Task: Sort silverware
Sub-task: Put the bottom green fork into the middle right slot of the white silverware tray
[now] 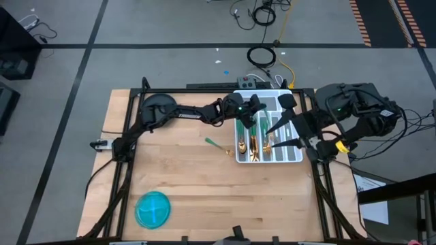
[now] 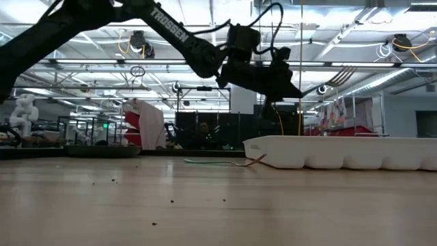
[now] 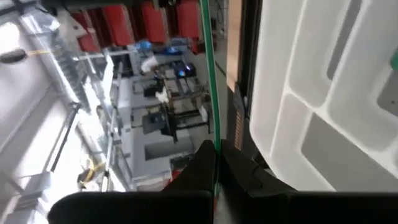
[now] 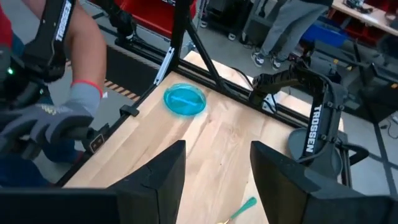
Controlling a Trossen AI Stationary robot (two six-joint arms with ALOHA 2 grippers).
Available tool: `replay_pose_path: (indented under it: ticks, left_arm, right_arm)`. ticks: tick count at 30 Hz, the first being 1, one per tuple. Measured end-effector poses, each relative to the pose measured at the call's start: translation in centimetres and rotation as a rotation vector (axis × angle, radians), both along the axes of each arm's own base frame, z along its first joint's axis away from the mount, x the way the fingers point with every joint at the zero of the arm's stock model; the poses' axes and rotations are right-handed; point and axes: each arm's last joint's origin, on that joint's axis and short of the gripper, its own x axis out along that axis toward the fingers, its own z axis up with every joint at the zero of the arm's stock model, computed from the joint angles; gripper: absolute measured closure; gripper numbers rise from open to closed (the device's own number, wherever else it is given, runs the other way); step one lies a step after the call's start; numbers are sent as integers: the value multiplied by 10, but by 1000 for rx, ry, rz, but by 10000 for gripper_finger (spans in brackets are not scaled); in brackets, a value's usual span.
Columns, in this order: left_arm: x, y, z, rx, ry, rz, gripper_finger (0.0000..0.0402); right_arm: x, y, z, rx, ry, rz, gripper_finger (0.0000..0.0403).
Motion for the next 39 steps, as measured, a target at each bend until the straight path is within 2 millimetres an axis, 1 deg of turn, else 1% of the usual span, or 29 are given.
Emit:
replay_pose_path:
  ticks: [2, 7, 9, 14, 16, 20, 24, 31, 33, 39]
  left_arm:
    - [2, 1, -8, -1, -15, -23, 394]
    - [5, 2, -30, 7, 35, -33, 394]
    - [6, 2, -36, 19, 51, -51, 394]
    - [10, -12, -49, 12, 95, -88, 394]
    - [10, -14, -52, 15, 123, -98, 394]
    - [8, -10, -55, 86, 174, -109, 394]
    - [9, -7, -56, 113, 155, -102, 394]
    - [10, -10, -69, 147, 200, -118, 394]
    - [10, -11, -72, 149, 207, -122, 394]
    - [11, -11, -73, 105, 199, -92, 394]
  right_arm:
    - [0, 0, 0, 4, 2, -2, 232]
    - [0, 0, 0, 22, 7, -11, 232]
    - [0, 0, 0, 31, 10, -16, 232]
    - [-1, 1, 0, 45, 19, -15, 232]
    - [-1, 4, -1, 47, 22, -6, 232]
    - [-2, 7, -1, 67, 31, 5, 232]
    - [-3, 11, -1, 73, 34, 18, 232]
    - [-5, 16, -1, 86, 41, 35, 232]
    - [-5, 17, -1, 87, 43, 41, 232]
    - [-7, 21, -2, 90, 56, 62, 232]
